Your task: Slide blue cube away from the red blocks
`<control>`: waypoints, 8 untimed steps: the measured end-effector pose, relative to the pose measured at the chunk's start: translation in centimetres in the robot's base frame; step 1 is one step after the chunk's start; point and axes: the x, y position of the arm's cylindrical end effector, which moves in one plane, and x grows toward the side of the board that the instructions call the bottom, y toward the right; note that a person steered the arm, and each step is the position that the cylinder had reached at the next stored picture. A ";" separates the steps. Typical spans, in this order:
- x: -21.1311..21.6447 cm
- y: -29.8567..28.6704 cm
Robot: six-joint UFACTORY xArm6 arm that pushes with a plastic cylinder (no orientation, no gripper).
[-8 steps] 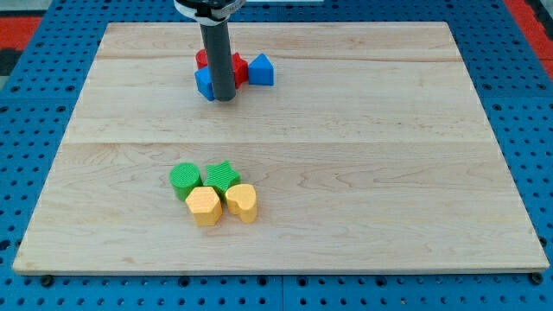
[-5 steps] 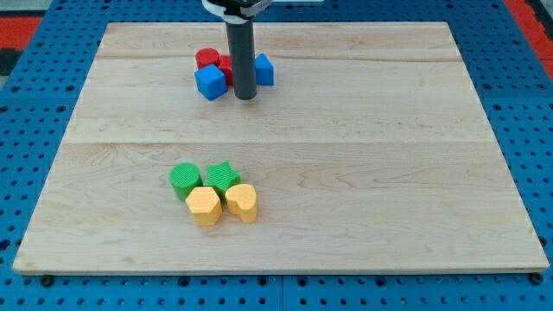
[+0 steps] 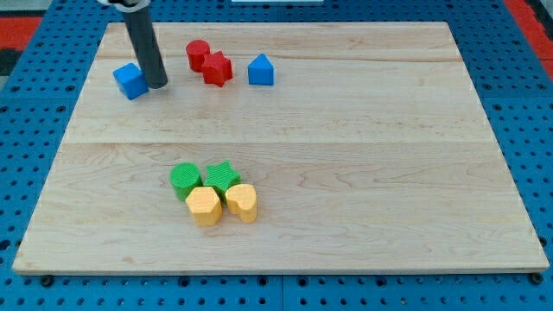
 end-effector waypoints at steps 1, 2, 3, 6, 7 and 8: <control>1.9 3.3; 7.5 2.3; 6.9 -2.0; 1.4 -2.4; 1.4 -1.1; -0.6 2.4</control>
